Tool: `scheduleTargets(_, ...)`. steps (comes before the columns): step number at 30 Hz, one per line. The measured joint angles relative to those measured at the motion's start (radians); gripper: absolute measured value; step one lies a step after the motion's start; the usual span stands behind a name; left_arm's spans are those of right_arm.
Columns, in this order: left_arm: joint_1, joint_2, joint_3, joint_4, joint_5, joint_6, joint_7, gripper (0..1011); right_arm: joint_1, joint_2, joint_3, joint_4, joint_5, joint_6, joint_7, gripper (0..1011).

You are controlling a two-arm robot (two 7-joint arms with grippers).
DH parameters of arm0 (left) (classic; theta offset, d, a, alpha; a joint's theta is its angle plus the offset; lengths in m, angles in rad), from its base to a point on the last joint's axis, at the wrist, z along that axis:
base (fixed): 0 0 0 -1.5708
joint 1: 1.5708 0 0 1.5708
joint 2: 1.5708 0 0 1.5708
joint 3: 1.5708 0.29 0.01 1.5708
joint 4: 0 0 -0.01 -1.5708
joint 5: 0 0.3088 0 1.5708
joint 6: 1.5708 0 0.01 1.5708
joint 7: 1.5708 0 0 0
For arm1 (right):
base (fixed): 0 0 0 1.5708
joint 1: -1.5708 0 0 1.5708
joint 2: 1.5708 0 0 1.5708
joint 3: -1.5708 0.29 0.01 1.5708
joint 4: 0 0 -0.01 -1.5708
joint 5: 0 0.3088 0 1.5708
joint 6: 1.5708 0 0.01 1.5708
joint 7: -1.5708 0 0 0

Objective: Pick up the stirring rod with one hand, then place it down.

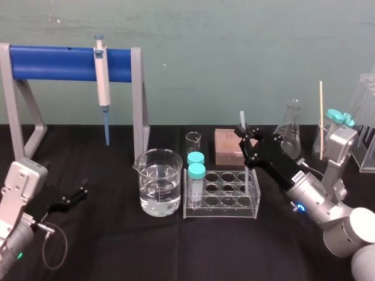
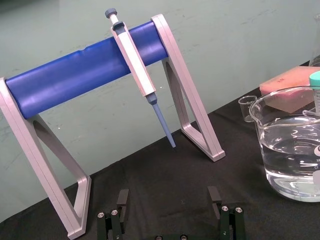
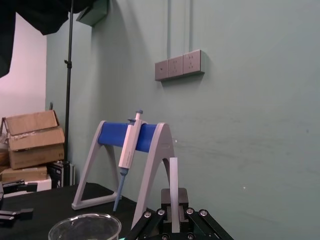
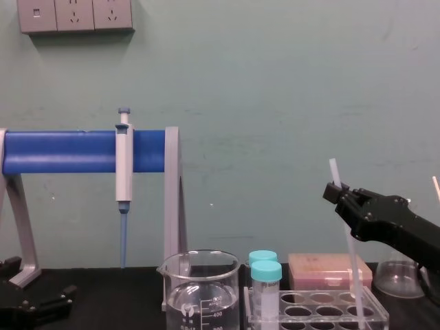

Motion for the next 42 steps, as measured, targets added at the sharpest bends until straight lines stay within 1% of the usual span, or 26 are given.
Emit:
scheduleTargets(3,0.000,0.000,0.000,0.000,0.000,0.000,0.000,1000,0.016,-0.007,0.000,0.033,-0.002,-0.001,0.007,78)
scheduleTargets(15,0.000,0.000,0.000,0.000,0.000,0.000,0.000,1000,0.058,-0.029,0.001,0.122,-0.010,-0.002,0.033,78)
scheduleTargets(18,0.000,0.000,0.000,0.000,0.000,0.000,0.000,1000,0.072,-0.036,0.003,0.153,-0.014,-0.005,0.039,78)
scheduleTargets(26,0.000,0.000,0.000,0.000,0.000,0.000,0.000,1000,0.097,-0.047,0.006,0.199,-0.026,-0.003,0.050,78)
scheduleTargets(35,0.000,0.000,0.000,0.000,0.000,0.000,0.000,1000,0.104,-0.050,0.003,0.210,-0.050,0.031,0.041,78)
scheduleTargets(42,0.000,0.000,0.000,0.000,0.000,0.000,0.000,1000,0.101,-0.048,0.002,0.203,-0.057,0.041,0.033,78)
